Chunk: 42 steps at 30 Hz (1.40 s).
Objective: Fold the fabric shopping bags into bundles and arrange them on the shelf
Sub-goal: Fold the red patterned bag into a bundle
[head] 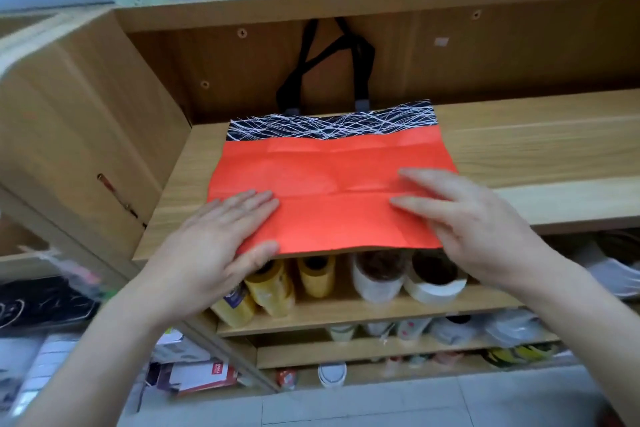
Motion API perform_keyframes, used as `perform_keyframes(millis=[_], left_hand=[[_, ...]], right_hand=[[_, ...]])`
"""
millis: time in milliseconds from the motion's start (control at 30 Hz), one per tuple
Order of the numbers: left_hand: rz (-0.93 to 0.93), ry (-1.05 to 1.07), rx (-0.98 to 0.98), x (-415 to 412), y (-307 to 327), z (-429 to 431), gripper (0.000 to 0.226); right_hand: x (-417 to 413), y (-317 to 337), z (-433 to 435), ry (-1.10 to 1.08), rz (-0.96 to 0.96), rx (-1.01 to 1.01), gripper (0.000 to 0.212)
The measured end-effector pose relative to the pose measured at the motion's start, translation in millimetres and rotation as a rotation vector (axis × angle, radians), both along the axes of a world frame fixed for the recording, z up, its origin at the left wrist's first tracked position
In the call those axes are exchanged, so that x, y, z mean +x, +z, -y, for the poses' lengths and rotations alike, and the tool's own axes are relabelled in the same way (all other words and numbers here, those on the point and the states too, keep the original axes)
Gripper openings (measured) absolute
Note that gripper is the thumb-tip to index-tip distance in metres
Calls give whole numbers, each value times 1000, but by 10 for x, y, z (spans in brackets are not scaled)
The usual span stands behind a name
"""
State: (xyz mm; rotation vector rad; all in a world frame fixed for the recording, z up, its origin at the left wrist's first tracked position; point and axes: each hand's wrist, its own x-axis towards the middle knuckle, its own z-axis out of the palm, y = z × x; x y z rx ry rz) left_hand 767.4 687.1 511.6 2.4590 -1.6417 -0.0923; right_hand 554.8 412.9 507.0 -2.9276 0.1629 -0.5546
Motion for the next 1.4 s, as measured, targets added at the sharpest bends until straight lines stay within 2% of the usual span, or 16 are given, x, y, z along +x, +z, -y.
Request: perform_keyframes(millis=[67, 133, 200, 367, 467, 567, 667, 800, 967, 1033, 1100, 1167, 1200, 1300, 1333, 1400], left_hand=[[82, -16, 58, 26, -17, -29, 91], [50, -26, 4, 34, 17, -42, 83], [-68, -23, -73, 41, 118, -68, 64], [-531, 179, -250, -20, 374, -210, 28], [-579, 395, -494, -63, 360, -115, 12], [-405, 608, -619, -71, 253, 20, 14], [-208, 694, -595, -106, 155, 153, 12], [7, 762, -415, -118, 164, 218, 28], [110, 820, -295, -97, 151, 180, 32], [119, 724, -401, -92, 137, 170, 32], [128, 423, -424, -57, 119, 176, 40], [32, 153, -267, -40, 107, 172, 46], [-38, 112, -155, -54, 110, 160, 60], [-20, 95, 12, -21, 110, 66, 94], [-17, 82, -7, -14, 128, 12, 93], [-95, 69, -113, 14, 186, -104, 64]], right_hand=[[-28, 9, 10, 56, -195, 50, 59], [-59, 28, 85, 93, -242, -10, 69], [-90, 69, 181, 136, -188, 109, 54], [-151, 366, 297, 48, -169, 777, 27], [-88, 382, 296, -114, 35, 899, 7], [17, 295, 245, -291, 257, 858, 17], [115, 219, 158, -381, 347, 772, 31], [165, 156, 71, -494, 258, 391, 39], [186, 152, 21, -613, 98, 188, 54], [176, 174, 36, -609, 93, 78, 61], [202, 189, 14, -468, 93, -31, 64], [251, 204, -57, -214, -15, -39, 57], [280, 206, -119, -121, -137, -21, 59], [290, 180, -229, -44, -426, -95, 87], [267, 228, -212, -38, -429, -96, 85], [197, 362, -119, -6, -395, -13, 67]])
